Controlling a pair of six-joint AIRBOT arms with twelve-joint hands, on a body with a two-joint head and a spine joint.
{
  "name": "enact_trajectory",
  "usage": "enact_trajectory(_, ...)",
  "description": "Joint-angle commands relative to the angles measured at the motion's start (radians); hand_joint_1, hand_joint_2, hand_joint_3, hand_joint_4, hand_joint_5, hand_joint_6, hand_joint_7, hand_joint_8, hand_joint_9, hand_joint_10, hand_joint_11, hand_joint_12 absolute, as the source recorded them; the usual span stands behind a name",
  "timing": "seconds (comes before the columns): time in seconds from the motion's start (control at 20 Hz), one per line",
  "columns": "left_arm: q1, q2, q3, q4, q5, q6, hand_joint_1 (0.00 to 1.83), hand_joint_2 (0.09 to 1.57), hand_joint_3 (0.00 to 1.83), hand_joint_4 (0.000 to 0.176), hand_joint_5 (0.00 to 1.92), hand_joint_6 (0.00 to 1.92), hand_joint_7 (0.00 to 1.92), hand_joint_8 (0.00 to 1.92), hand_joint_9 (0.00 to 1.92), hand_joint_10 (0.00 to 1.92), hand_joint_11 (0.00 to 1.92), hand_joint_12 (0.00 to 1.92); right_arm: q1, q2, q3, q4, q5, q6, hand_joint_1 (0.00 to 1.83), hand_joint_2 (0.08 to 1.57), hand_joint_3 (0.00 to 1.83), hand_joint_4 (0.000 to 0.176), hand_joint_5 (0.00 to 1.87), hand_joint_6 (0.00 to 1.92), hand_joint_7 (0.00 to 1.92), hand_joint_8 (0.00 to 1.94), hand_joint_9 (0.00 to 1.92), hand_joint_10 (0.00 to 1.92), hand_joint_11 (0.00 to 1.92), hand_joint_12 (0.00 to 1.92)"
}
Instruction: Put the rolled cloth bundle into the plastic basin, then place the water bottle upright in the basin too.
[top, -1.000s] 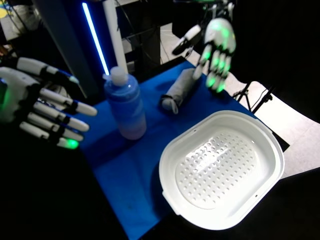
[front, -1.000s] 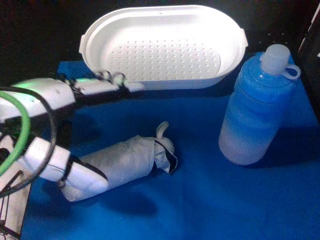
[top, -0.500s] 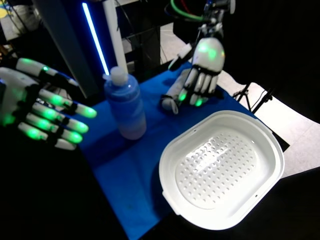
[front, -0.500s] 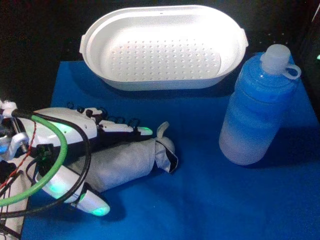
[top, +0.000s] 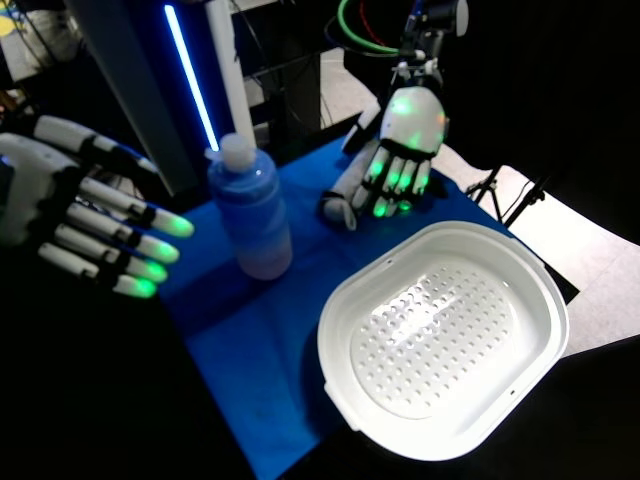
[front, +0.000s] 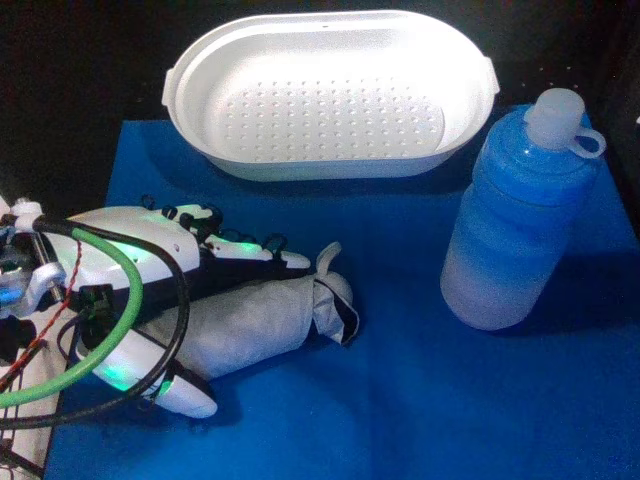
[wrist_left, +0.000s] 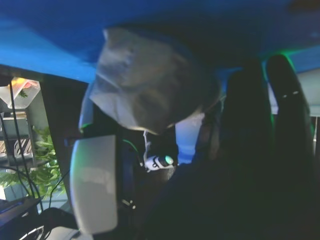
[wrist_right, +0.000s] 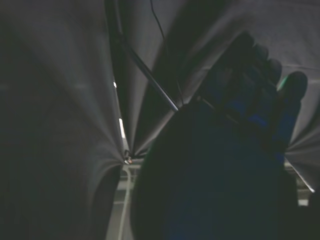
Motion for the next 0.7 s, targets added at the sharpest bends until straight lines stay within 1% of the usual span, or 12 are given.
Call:
enact_trajectory(0.0,-0.005,-0.015,0.002,-0.003,-0.008,0.001,0.87,0.99,0.01,0.123,0.37,0.01,0.56,0.01,0.57,0.08,0.0,1.5,0.004,0.001,0.003,0.009,0.124,0.005,0.05,1.52,0.0,0.024,0.25,0.0,0.21,0.0,0.21,0.0,0.0,0.55)
enact_trajectory(0.05,-0.005,-0.014,0.003,-0.009,-0.012,0.001,0.95,1.09,0.0,0.042,0.67,0.03,0.69,0.17,0.48,0.62,0.0,1.64,0.003,0.001,0.003,0.009,0.124,0.006,0.05,1.52,0.0,0.027,0.24,0.0,0.21,0.0,0.21,0.0,0.0,0.55)
enact_trajectory(0.1,-0.005,-0.012,0.004,-0.016,-0.019,0.001,1.09,1.22,0.0,0.0,0.75,1.28,0.43,1.54,0.36,1.72,0.08,1.9,0.002,0.001,0.002,0.009,0.124,0.006,0.04,1.52,0.0,0.034,0.24,0.0,0.2,0.0,0.2,0.0,0.0,0.51)
enact_trajectory(0.15,-0.005,-0.009,0.005,-0.029,-0.031,0.001,1.36,1.13,0.0,0.0,0.55,1.5,0.45,1.91,0.51,1.91,0.24,1.92,0.001,0.0,0.002,0.009,0.124,0.008,0.04,1.53,0.0,0.031,0.24,0.0,0.2,0.0,0.2,0.0,0.0,0.5)
enact_trajectory(0.2,-0.006,-0.005,0.007,-0.045,-0.045,0.002,1.56,1.15,0.0,0.0,0.63,1.9,0.7,1.92,0.89,1.92,0.75,1.92,-0.001,-0.001,0.002,0.009,0.124,0.009,0.05,1.52,0.0,0.04,0.23,0.0,0.2,0.0,0.19,0.0,0.0,0.48)
enact_trajectory(0.25,-0.008,-0.003,0.008,-0.054,-0.054,0.003,1.66,1.14,0.0,0.043,0.77,1.92,0.82,1.92,1.16,1.92,1.28,1.92,-0.001,-0.002,0.002,0.009,0.124,0.009,0.06,1.53,0.0,0.041,0.23,0.0,0.19,0.0,0.18,0.0,0.0,0.45)
enact_trajectory(0.3,-0.014,0.001,0.008,-0.065,-0.063,0.01,1.66,1.15,0.0,0.113,0.76,1.92,0.87,1.92,1.28,1.92,1.51,1.92,-0.002,-0.003,0.002,0.009,0.124,0.01,0.06,1.53,0.0,0.039,0.23,0.0,0.2,0.0,0.19,0.0,0.0,0.48)
enact_trajectory(0.35,-0.019,0.005,0.007,-0.079,-0.075,0.02,1.66,1.15,0.0,0.155,0.78,1.92,0.98,1.92,1.37,1.92,1.59,1.92,-0.003,-0.004,0.002,0.009,0.124,0.011,0.07,1.53,0.0,0.038,0.23,0.0,0.2,0.0,0.19,0.0,0.0,0.49)
enact_trajectory(0.45,-0.026,0.014,0.001,-0.102,-0.093,0.042,1.71,1.14,0.0,0.174,0.86,1.92,1.16,1.92,1.51,1.92,1.68,1.92,-0.006,-0.004,0.002,0.009,0.124,0.012,0.06,1.53,0.0,0.037,0.22,0.0,0.2,0.0,0.18,0.0,0.0,0.46)
enact_trajectory(0.5,-0.033,0.025,-0.006,-0.119,-0.112,0.058,1.23,1.16,0.0,0.0,0.86,1.35,1.25,1.92,1.58,1.92,1.71,1.92,-0.008,-0.006,0.002,0.009,0.124,0.013,0.06,1.53,0.0,0.038,0.22,0.0,0.2,0.0,0.18,0.0,0.0,0.45)
enact_trajectory(0.6,-0.049,0.043,-0.014,-0.128,-0.147,0.059,1.48,1.12,0.0,0.0,0.75,1.86,1.18,1.92,1.55,1.92,1.64,1.92,-0.009,-0.007,0.003,0.01,0.124,0.014,0.06,1.52,0.0,0.046,0.23,0.0,0.21,0.0,0.18,0.0,0.0,0.42)
enact_trajectory(0.65,-0.056,0.051,-0.018,-0.131,-0.165,0.059,1.65,1.13,0.0,0.173,0.74,1.92,1.1,1.92,1.46,1.92,1.58,1.92,-0.01,-0.007,0.003,0.01,0.124,0.014,0.05,1.52,0.0,0.05,0.23,0.0,0.22,0.0,0.18,0.0,0.0,0.41)
